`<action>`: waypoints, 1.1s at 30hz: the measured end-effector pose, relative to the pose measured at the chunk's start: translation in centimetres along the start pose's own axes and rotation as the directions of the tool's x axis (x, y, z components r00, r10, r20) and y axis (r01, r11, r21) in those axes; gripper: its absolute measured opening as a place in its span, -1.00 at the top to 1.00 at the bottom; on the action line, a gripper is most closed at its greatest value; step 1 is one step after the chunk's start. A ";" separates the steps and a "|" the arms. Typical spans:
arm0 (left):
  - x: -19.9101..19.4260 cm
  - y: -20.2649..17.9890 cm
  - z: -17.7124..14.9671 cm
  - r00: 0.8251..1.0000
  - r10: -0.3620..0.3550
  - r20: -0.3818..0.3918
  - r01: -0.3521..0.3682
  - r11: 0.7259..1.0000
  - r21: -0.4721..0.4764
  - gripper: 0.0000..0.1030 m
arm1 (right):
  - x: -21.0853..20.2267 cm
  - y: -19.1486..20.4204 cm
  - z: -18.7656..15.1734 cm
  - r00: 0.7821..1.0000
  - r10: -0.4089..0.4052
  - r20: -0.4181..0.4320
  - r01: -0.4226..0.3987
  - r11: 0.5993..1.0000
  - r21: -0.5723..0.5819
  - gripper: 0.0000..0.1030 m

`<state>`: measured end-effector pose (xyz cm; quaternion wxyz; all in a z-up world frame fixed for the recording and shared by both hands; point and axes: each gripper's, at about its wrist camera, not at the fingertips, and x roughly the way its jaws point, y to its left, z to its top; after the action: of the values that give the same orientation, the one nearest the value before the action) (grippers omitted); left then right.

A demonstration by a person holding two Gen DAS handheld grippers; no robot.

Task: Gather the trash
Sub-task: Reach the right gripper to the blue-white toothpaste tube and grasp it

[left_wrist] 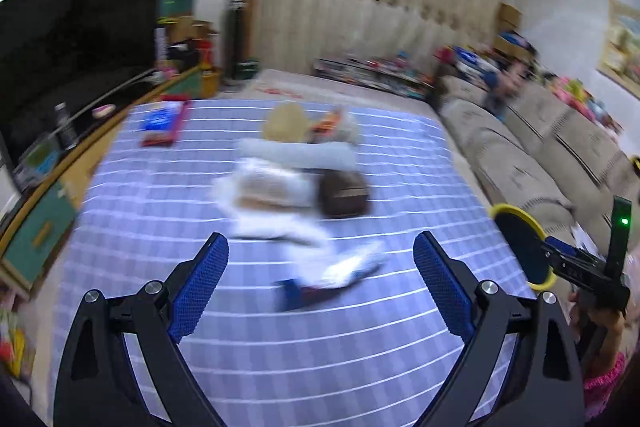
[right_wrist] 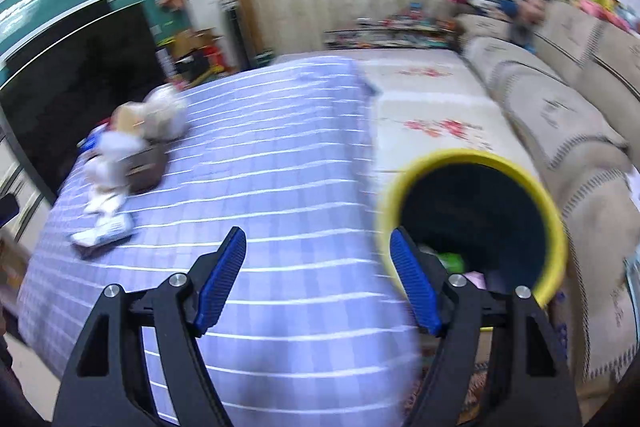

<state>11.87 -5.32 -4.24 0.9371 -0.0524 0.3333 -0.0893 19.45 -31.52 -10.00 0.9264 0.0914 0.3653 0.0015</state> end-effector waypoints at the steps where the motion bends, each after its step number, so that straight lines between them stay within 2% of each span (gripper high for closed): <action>1: -0.6 1.3 -0.3 1.000 0.016 0.007 -0.016 1.000 -0.017 -0.80 | 0.3 1.7 0.1 1.000 0.025 -0.002 -0.025 0.999 -0.025 -0.37; 5: -1.9 4.7 -1.4 0.999 0.041 0.010 -0.040 0.997 -0.065 -0.80 | 1.5 8.9 0.2 0.992 0.126 -0.022 -0.128 0.984 -0.126 -0.37; 12: -2.5 6.0 -1.9 0.999 0.043 0.009 -0.042 0.995 -0.088 -0.80 | 3.7 19.2 -0.8 0.960 0.263 -0.092 -0.278 0.929 -0.243 -0.37; 15: -3.0 6.6 -1.8 0.999 0.050 0.014 -0.048 0.994 -0.102 -0.80 | 4.6 22.8 -1.0 0.958 0.269 -0.101 -0.287 0.917 -0.278 -0.37; 20: -3.1 7.0 -2.0 0.998 0.055 0.009 -0.054 0.993 -0.105 -0.80 | 6.1 28.0 -1.8 0.975 0.206 -0.089 -0.224 0.903 -0.366 -0.37; 23: -2.9 7.1 -2.1 0.999 0.051 -0.003 -0.051 0.993 -0.107 -0.80 | 7.9 29.3 -2.3 0.985 0.139 -0.100 -0.167 0.904 -0.393 -0.37; 27: -2.2 6.9 -2.2 0.999 0.041 -0.016 -0.042 0.994 -0.104 -0.80 | 9.1 28.8 -2.7 0.992 0.076 -0.101 -0.110 0.912 -0.395 -0.37; 33: -1.1 6.4 -2.2 0.999 0.019 -0.029 -0.022 0.994 -0.107 -0.80 | 8.0 23.5 -3.1 0.993 0.055 -0.108 -0.091 0.927 -0.363 -0.38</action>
<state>10.48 1.10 -6.25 0.9290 -0.0980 0.3513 -0.0624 24.69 -7.37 -13.67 0.9078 -0.0699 0.3990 0.1086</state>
